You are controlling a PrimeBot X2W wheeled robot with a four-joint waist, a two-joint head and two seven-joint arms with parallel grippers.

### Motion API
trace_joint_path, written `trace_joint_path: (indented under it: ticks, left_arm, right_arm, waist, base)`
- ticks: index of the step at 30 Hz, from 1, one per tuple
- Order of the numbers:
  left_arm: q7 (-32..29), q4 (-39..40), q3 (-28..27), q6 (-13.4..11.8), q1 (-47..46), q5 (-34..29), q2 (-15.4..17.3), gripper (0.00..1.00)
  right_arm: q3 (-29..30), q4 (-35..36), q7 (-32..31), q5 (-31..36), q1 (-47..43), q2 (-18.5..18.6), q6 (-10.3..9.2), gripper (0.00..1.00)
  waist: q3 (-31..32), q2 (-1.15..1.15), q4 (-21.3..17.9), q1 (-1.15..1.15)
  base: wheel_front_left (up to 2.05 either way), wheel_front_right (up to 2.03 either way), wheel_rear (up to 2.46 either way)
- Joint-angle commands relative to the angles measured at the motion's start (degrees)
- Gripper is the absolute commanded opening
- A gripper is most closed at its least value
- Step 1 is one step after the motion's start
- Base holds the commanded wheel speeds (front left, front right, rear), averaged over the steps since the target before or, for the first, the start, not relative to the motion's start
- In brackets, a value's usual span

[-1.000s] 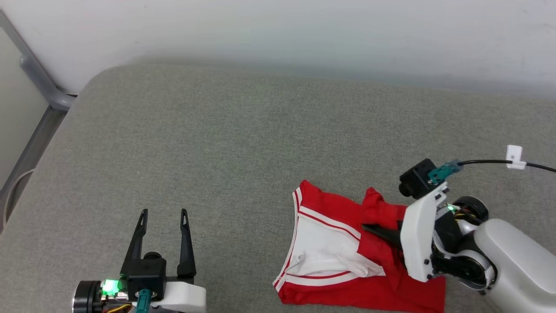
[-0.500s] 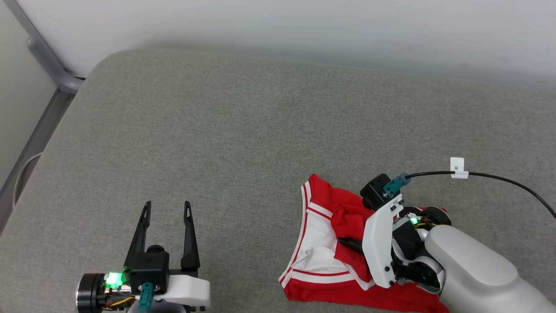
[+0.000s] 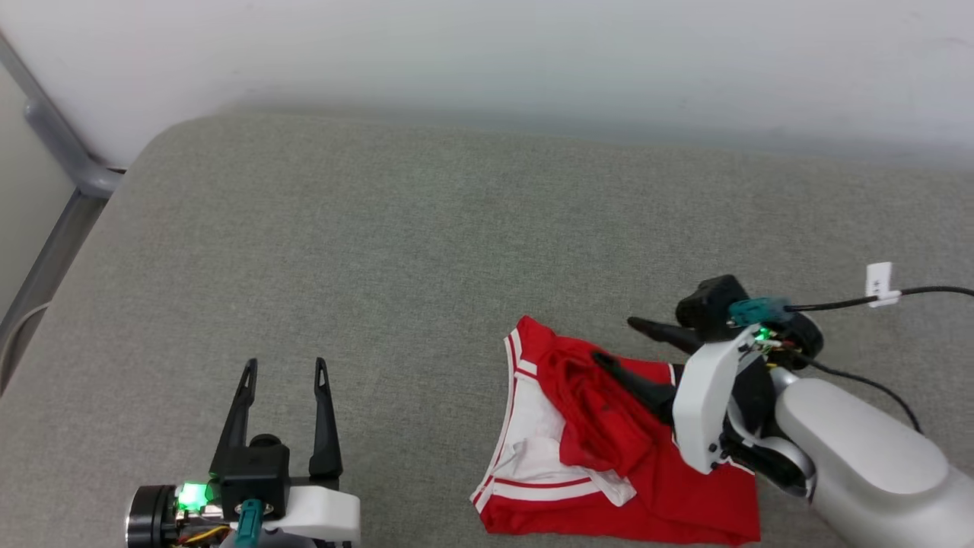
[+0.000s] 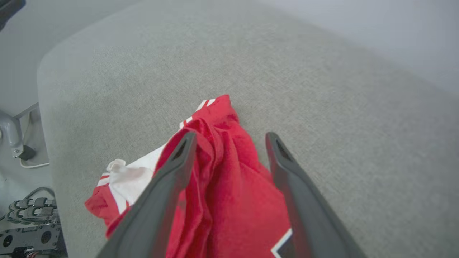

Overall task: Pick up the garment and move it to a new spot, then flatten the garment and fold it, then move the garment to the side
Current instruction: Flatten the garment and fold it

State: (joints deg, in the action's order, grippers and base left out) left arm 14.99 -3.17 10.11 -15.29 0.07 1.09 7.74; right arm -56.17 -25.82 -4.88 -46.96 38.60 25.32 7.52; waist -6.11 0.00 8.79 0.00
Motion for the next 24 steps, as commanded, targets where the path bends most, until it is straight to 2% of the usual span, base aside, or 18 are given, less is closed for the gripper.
trace_joint_path:
  ticks: [1,7,11,15,19,24]
  left_arm:
    - [0.26,0.11,-0.31,0.05,0.71,-0.38,0.23,1.0]
    - [0.26,0.4,-0.63,0.32,1.97,-0.31,0.79,1.0]
    - [0.26,0.72,-0.86,0.5,2.55,-0.27,1.06,1.0]
    - [0.25,0.99,-1.17,0.39,3.18,-0.09,1.14,1.0]
    - [0.21,1.65,-1.29,0.47,3.59,-0.23,1.23,1.0]
    - [0.21,2.16,-1.41,0.55,4.38,-0.18,1.41,1.0]
  right_arm:
    - [0.83,0.83,1.68,0.77,-0.46,1.09,-0.07,1.0]
    - [10.13,2.48,11.32,7.1,-3.56,4.52,-0.07,1.0]
    - [19.74,2.07,16.75,12.92,-7.66,4.09,-0.07,1.0]
    - [30.98,3.56,19.22,19.72,-13.14,1.46,-0.06,1.0]
    - [42.42,7.43,19.96,26.89,-20.0,-3.04,-0.07,1.0]
    - [51.13,14.61,20.0,32.54,-28.32,-8.99,-0.06,1.0]
  waist:
    - [0.8,0.0,-0.92,0.0]
    - [2.43,0.0,-3.35,0.0]
    - [3.25,0.0,-4.86,0.0]
    - [3.92,0.0,-6.35,0.0]
    - [4.42,0.0,-7.36,0.0]
    - [5.08,0.0,-8.14,0.0]
  base:
    - [0.0,0.0,0.0]
    - [0.0,0.0,0.0]
    - [0.0,0.0,0.0]
    - [0.0,0.0,0.0]
    - [0.0,0.0,0.0]
    - [0.0,0.0,0.0]
